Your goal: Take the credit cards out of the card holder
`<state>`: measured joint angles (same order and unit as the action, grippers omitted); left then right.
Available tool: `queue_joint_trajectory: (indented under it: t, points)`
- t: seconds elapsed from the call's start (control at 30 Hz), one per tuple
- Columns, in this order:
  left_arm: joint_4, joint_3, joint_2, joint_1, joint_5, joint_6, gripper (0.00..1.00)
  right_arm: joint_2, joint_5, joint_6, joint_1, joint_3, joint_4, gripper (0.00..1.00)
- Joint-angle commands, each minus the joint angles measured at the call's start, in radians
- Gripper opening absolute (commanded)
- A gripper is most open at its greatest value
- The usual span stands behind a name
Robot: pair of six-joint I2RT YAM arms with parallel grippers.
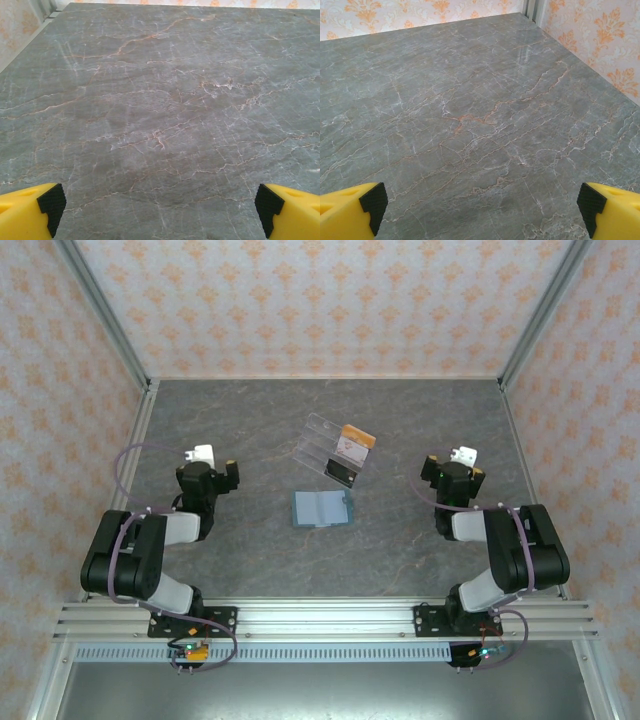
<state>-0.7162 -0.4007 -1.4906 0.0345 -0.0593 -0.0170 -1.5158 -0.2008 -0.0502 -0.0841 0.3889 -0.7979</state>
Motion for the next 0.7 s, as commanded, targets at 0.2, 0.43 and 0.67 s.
queue_joint_trajectory:
  t: [0.2, 0.43, 0.67]
  points:
    - [-0.029, -0.024, -0.006, 0.018, -0.034, 0.038, 1.0, -0.008, 0.012, 0.006, 0.006, 0.018, -0.008, 1.0]
    - [-0.023, -0.029, -0.008, 0.014, -0.026, 0.036, 1.0, -0.009, 0.02, 0.006, 0.01, 0.021, -0.002, 1.0]
    - [-0.022, -0.03, -0.008, 0.015, -0.025, 0.036, 1.0, -0.005, 0.035, 0.008, 0.017, 0.017, -0.004, 0.99]
